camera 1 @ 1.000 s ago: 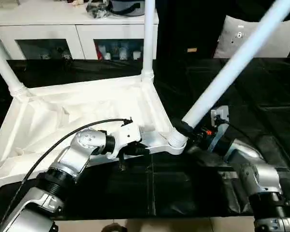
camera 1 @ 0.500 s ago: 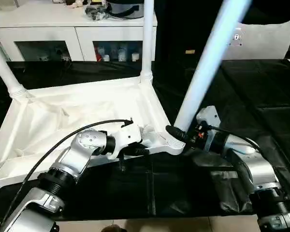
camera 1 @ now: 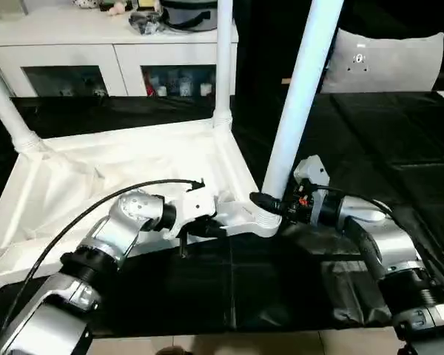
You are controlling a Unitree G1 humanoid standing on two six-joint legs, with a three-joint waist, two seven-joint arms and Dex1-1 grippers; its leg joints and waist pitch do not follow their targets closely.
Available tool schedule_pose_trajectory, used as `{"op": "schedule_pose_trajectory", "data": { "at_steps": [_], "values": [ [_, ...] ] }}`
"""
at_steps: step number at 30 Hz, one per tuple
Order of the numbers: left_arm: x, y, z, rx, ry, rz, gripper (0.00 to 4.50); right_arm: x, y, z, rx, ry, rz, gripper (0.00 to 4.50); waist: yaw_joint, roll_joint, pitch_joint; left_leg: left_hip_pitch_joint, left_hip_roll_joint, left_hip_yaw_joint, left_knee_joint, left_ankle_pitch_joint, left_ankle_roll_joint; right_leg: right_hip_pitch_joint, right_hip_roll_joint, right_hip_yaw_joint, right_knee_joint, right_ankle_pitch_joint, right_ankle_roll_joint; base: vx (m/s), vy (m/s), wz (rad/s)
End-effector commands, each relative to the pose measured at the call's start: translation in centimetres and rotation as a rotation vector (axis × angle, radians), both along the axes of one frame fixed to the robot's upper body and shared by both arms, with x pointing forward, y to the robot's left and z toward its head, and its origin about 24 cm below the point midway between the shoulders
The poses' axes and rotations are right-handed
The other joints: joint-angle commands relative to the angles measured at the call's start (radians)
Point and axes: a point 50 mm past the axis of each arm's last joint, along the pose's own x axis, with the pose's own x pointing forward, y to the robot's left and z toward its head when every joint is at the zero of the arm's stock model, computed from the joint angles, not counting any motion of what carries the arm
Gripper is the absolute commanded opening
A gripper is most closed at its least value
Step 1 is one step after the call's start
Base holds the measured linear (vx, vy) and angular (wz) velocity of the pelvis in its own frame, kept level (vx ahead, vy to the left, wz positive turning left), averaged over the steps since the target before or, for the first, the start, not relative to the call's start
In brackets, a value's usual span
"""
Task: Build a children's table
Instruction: Insert table leg to table base
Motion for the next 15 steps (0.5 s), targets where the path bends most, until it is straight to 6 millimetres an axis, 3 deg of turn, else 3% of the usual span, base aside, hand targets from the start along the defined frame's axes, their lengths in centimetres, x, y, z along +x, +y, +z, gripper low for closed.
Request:
{"op": "schedule_pose_trajectory", "data": {
  "at_steps": [1,3,5,8,9,10,12,13,15],
  "values": [
    [0.5,-0.5,0.8,0.052,-0.049,-0.064,0.00,-1.5,0.1,-3.4,-0.088,0.163,0.019,1.87,-0.013,0.002,-0.040,0.036,0.061,-0.036,-0.088,-0.504,-0.059,-0.008,-0.086,0.049,-0.110,-0.462,-0.174,0.000,0.000,0.00],
    [0.9,-0.4,0.9,0.052,-0.051,-0.058,0.00,-1.6,0.2,-3.4,-0.089,0.168,0.018,1.87,-0.013,0.003,-0.041,0.033,0.062,-0.036,-0.089,-0.496,-0.059,-0.005,-0.089,0.050,-0.109,-0.456,-0.175,0.000,0.000,0.00],
    [0.9,-0.3,0.9,0.045,-0.044,-0.051,0.00,-1.6,0.2,-3.6,-0.078,0.175,-0.018,1.87,-0.012,-0.004,-0.041,0.029,0.063,-0.036,-0.092,-0.478,-0.055,-0.003,-0.088,0.050,-0.107,-0.442,-0.174,0.000,0.000,0.00],
    [0.8,-0.2,0.9,0.038,-0.036,-0.047,0.00,-1.5,0.2,-3.6,-0.072,0.179,-0.050,1.87,-0.016,0.000,-0.041,0.029,0.064,-0.035,-0.093,-0.474,-0.056,-0.006,-0.087,0.050,-0.103,-0.409,-0.189,0.000,0.000,0.00],
    [0.6,-0.1,0.8,0.028,-0.026,-0.040,0.00,-1.3,0.2,-3.7,-0.071,0.180,-0.086,1.87,-0.018,-0.010,-0.041,0.028,0.064,-0.033,-0.092,-0.474,-0.055,-0.006,-0.087,0.050,-0.104,-0.410,-0.190,0.000,0.000,0.00],
    [0.3,-0.1,0.7,0.002,-0.007,-0.012,0.00,-1.0,0.2,-3.8,-0.077,0.184,-0.163,1.87,-0.019,-0.004,-0.041,0.028,0.063,-0.034,-0.093,-0.472,-0.057,-0.006,-0.089,0.051,-0.102,-0.416,-0.194,0.000,0.000,0.00],
    [0.0,-0.1,0.6,-0.023,0.011,0.027,0.00,-0.7,0.4,-3.9,-0.081,0.187,-0.228,1.87,-0.026,-0.004,-0.037,0.028,0.064,-0.036,-0.095,-0.492,-0.066,-0.010,-0.090,0.050,-0.103,-0.448,-0.191,0.000,0.000,0.00],
    [-0.3,-0.4,0.3,-0.048,0.025,0.075,0.00,-0.4,0.8,-3.9,-0.077,0.185,-0.289,1.87,-0.034,-0.008,-0.034,0.029,0.062,-0.040,-0.096,-0.523,-0.071,-0.012,-0.089,0.049,-0.109,-0.514,-0.169,0.000,0.000,0.00],
    [-0.3,-0.4,0.3,-0.048,0.025,0.075,0.00,-0.4,0.8,-3.9,-0.077,0.185,-0.289,1.87,-0.041,-0.006,-0.031,0.028,0.061,-0.042,-0.098,-0.540,-0.079,-0.017,-0.089,0.048,-0.112,-0.550,-0.156,0.000,0.000,0.00]
  ]
}}
